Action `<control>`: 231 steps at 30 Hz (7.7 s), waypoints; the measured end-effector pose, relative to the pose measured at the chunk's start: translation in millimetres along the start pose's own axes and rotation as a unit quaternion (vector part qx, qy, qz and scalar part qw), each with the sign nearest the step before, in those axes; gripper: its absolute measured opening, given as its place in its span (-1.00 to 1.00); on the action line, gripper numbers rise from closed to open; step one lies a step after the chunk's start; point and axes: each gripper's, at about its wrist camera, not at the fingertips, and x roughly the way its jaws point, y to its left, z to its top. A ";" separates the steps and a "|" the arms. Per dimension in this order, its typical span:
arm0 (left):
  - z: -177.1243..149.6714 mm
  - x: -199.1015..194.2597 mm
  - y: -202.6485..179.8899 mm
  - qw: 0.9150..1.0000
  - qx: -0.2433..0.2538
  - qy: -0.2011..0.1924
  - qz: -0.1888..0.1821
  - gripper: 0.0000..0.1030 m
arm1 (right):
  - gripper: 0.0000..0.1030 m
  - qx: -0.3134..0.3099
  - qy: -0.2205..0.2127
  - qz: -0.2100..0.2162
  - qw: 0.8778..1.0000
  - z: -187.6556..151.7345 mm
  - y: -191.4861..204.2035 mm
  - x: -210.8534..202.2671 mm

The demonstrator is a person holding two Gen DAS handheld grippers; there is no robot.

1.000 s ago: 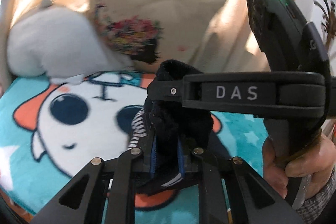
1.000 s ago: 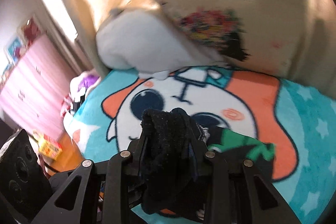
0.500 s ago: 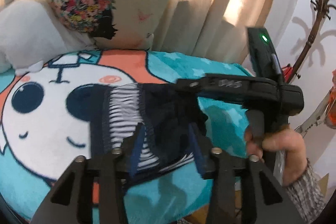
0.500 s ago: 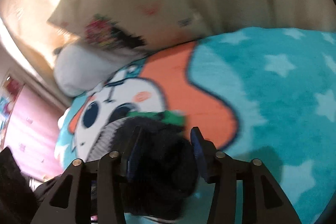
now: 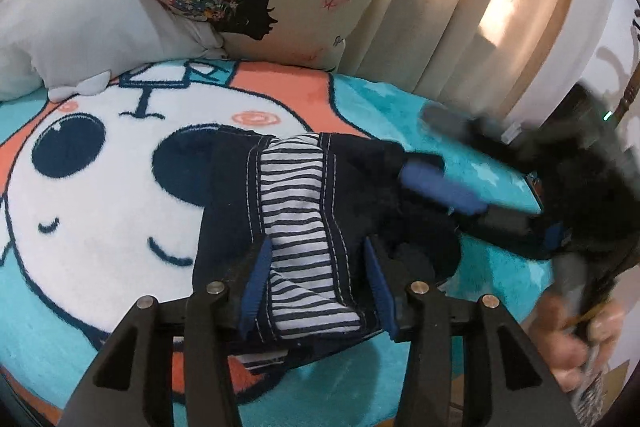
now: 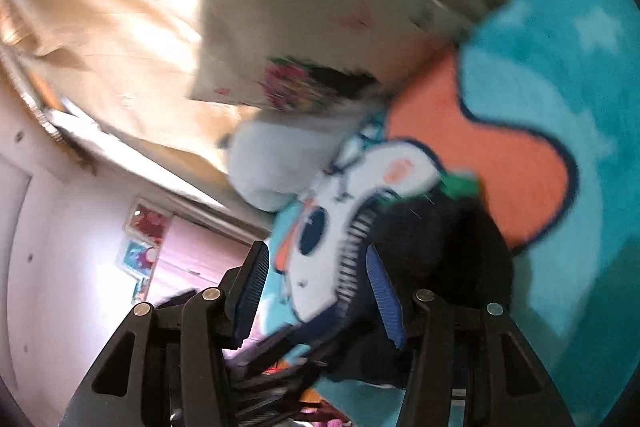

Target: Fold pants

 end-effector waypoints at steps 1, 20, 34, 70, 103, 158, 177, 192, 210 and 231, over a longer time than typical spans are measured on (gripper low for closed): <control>0.1 -0.8 0.9 1.000 0.003 0.000 -0.004 -0.10 | 0.07 0.014 -0.006 -0.008 1.000 -4.7 -11.5 0.6; -5.0 -13.6 33.9 0.999 -0.051 0.011 -0.004 0.09 | 0.34 -0.055 -0.049 -0.153 0.986 -11.9 -8.5 -0.5; -18.6 -17.1 71.1 0.995 -0.096 0.018 0.023 0.13 | 0.39 -0.144 -0.057 -0.284 0.946 -67.2 18.7 -1.3; -25.8 -93.4 29.1 0.981 0.002 -0.106 0.165 0.33 | 0.47 -0.204 -0.141 -0.302 0.920 -102.5 61.8 -32.8; 34.9 19.0 97.1 0.990 -0.111 0.059 -0.068 0.43 | 0.58 -0.043 -0.043 -0.176 0.983 -24.7 -21.2 -23.0; 31.7 0.4 122.0 0.994 -0.107 0.005 0.038 -0.01 | 0.40 -0.117 0.005 -0.147 0.982 10.6 39.3 120.8; 5.0 -45.6 90.5 0.993 -0.058 -0.043 0.094 0.14 | 0.43 -0.168 -0.054 -0.191 0.966 -26.8 60.4 74.5; -22.3 -119.3 42.3 0.965 0.012 -0.153 0.215 0.68 | 0.49 -0.203 -0.108 -0.272 0.934 -84.1 73.1 16.5; -32.3 -131.2 47.8 0.957 -0.029 -0.151 0.245 0.88 | 0.56 -0.269 -0.087 -0.350 0.893 -113.7 85.3 31.0; -36.2 -103.3 71.2 0.967 -0.040 -0.103 0.228 0.88 | 0.56 -0.288 -0.054 -0.381 0.877 -120.7 80.2 60.5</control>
